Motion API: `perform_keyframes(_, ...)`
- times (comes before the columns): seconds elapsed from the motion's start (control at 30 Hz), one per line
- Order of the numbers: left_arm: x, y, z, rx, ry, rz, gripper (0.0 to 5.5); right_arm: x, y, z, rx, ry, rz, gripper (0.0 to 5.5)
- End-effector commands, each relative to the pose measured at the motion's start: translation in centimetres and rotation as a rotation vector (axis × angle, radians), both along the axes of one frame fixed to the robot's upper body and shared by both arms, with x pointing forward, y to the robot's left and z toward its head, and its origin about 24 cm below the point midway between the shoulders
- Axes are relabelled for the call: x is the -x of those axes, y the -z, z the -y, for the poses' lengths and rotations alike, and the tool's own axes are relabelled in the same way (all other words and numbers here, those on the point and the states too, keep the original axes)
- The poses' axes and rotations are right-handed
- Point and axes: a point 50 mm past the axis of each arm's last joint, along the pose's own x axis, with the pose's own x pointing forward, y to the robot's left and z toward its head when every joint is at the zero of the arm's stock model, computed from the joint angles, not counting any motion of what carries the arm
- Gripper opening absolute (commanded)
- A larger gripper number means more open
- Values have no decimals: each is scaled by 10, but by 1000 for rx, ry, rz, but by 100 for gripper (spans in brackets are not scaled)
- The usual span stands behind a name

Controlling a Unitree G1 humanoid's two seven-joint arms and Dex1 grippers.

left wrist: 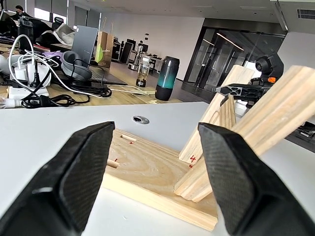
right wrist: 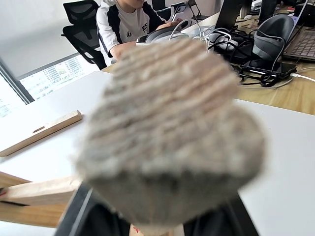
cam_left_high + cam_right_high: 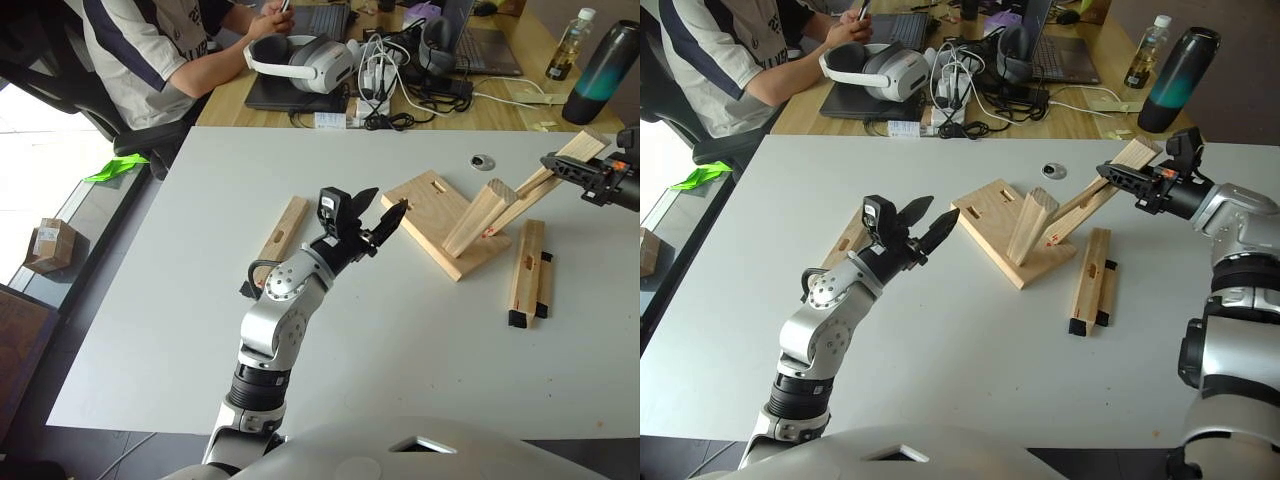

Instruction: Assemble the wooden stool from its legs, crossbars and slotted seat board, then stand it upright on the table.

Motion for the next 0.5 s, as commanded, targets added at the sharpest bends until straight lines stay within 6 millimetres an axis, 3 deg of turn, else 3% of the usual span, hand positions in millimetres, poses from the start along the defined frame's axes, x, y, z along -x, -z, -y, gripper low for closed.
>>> perform_keyframes(0.03, -1, 1, -4, 23, -6, -20, 312, 4, 17, -9, 6, 61, 7, 99)
perform_keyframes(0.27, -1, 2, -8, 23, 7, -44, 312, 2, -3, -22, -47, 165, 169, 99)
perform_keyframes(0.43, 0, 1, -9, 15, 9, -46, 312, 8, 6, -27, 100, 139, 208, 99)
perform_keyframes(0.5, 0, 1, -9, 13, 10, -47, 312, 9, 11, -28, 50, 129, 152, 99)
